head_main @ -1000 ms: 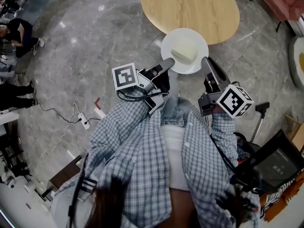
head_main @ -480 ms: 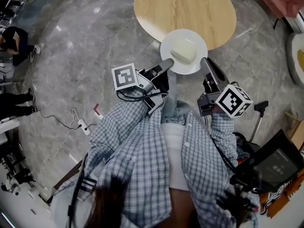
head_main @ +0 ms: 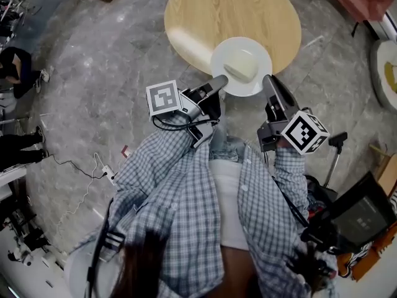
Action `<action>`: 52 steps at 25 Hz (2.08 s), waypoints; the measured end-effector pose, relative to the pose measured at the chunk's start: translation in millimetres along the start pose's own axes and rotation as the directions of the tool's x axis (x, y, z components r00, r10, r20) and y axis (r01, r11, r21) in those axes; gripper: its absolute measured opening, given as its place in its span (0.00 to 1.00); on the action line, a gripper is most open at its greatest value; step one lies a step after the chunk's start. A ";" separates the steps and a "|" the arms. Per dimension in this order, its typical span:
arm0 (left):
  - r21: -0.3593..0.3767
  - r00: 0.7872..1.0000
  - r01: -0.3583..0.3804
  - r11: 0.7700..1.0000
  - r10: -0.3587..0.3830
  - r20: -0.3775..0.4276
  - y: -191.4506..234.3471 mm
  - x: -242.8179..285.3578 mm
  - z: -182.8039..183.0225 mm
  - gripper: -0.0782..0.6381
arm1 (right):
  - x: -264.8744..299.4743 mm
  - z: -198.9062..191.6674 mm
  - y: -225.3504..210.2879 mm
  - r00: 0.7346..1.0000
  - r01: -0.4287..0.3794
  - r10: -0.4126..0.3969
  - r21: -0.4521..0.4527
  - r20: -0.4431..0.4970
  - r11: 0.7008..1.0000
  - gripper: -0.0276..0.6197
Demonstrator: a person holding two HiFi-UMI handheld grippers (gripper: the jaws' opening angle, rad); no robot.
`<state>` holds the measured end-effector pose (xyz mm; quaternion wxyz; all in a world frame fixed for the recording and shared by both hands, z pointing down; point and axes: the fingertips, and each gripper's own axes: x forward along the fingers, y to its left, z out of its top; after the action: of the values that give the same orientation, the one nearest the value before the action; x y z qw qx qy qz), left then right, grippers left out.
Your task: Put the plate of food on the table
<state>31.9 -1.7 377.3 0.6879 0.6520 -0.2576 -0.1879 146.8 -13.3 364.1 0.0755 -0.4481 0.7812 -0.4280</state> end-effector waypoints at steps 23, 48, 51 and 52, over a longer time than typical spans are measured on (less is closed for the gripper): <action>-0.004 0.999 -0.011 1.000 0.010 -0.039 -10.6 64.3 105.5 0.14 | 97.1 65.0 -19.9 0.999 0.048 -0.048 0.015 -0.001 0.999 0.15; -0.034 0.985 -0.153 0.988 0.149 -0.089 55.3 93.8 167.2 0.14 | 174.0 54.6 -73.1 0.987 0.123 -0.115 0.068 -0.112 0.990 0.15; -0.018 0.982 -0.163 0.986 0.161 -0.095 61.9 96.4 171.7 0.14 | 179.6 51.3 -79.8 0.984 0.138 -0.129 0.069 -0.121 0.988 0.15; -0.017 0.982 -0.162 0.987 0.160 -0.097 63.9 97.7 172.9 0.14 | 181.1 50.7 -82.2 0.983 0.142 -0.134 0.066 -0.122 0.988 0.15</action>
<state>1.2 -193.1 454.4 0.7204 0.6286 -0.2741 -0.1036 118.2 -201.3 441.3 0.0161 -0.4722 0.7349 -0.4866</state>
